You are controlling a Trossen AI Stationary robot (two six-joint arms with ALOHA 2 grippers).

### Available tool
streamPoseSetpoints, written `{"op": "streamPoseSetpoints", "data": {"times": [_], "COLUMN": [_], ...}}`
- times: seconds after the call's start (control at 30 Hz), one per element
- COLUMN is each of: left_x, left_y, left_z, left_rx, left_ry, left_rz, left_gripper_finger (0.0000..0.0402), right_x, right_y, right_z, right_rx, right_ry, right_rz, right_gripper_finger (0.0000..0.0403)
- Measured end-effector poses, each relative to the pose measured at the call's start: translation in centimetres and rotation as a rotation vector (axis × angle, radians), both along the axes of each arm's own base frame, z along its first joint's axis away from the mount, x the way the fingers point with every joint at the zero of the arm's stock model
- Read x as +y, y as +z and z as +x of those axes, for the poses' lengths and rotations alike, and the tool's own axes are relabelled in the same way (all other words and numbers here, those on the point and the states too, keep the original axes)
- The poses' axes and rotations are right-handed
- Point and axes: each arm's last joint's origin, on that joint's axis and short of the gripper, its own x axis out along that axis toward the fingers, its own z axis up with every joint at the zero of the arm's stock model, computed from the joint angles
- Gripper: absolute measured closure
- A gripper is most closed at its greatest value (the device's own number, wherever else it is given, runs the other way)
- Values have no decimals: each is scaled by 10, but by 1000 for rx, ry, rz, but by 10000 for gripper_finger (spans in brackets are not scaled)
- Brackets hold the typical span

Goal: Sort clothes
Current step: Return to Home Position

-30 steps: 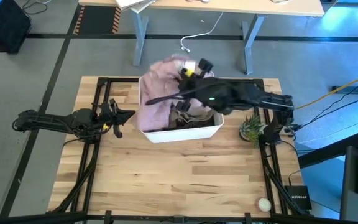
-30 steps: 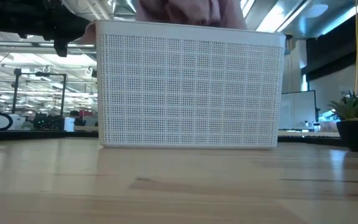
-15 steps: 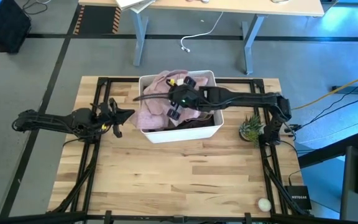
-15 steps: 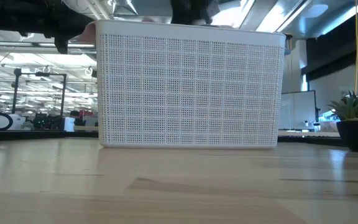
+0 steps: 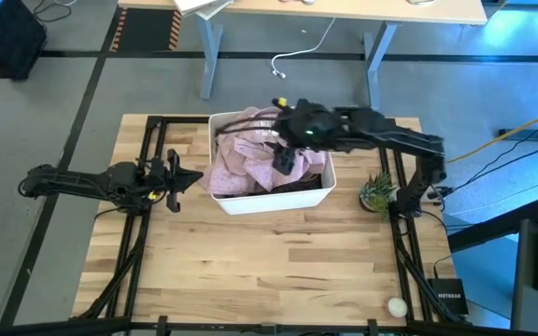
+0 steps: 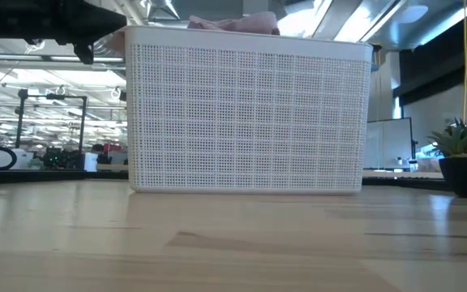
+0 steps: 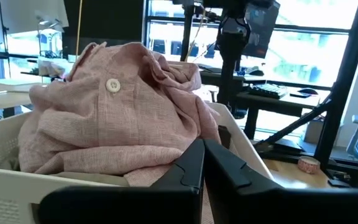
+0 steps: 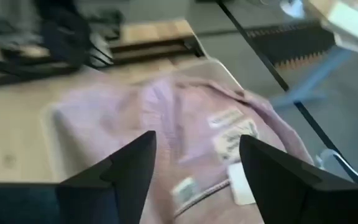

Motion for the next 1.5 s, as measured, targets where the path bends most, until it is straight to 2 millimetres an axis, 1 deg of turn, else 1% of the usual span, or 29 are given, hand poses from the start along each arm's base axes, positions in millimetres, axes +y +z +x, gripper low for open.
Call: {"op": "streamPoseSetpoints", "data": {"times": [0.1,0.2,0.3,0.37,0.47,0.53,0.6,0.7,0.87,0.97,1.07,1.2,1.3,1.37,1.5], "left_x": [0,0,0,0,0,0,0,-2,-4,-3,-4,-3,-4,-3,-4], "left_y": [0,0,0,0,0,0,0,0,0,-1,-1,-5,-6,-6,-3], "left_z": [0,0,0,0,0,0,0,0,1,1,1,1,1,1,-2], "left_rx": [1,1,0,0,-3,-3,-2,2,2,6,8,25,45,43,20], "left_ry": [0,0,0,0,-2,-2,-7,-59,-122,-121,-124,-136,-131,-130,-132], "left_rz": [-1,-1,0,0,-14,-14,-9,10,21,19,-5,-137,-102,-89,-61], "left_gripper_finger": [398,398,398,398,398,398,398,398,398,398,398,398,398,398,398], "right_x": [21,42,59,66,69,65,59,53,44,40,37,34,34,35,37], "right_y": [25,44,51,46,27,10,-12,-52,-116,-149,-172,-189,-192,-192,-192], "right_z": [-19,-46,-72,-87,-108,-122,-137,-161,-207,-224,-237,-246,-248,-249,-249], "right_rx": [-54,-89,-71,-34,2,-37,-100,-240,-485,-577,-622,-652,-663,-658,-625], "right_ry": [96,188,196,161,120,104,109,160,180,165,141,89,79,109,231], "right_rz": [22,26,-24,-75,-122,-91,-51,24,127,177,244,352,429,430,369], "right_gripper_finger": [154,156,165,174,191,205,219,242,280,298,311,319,319,320,320]}}
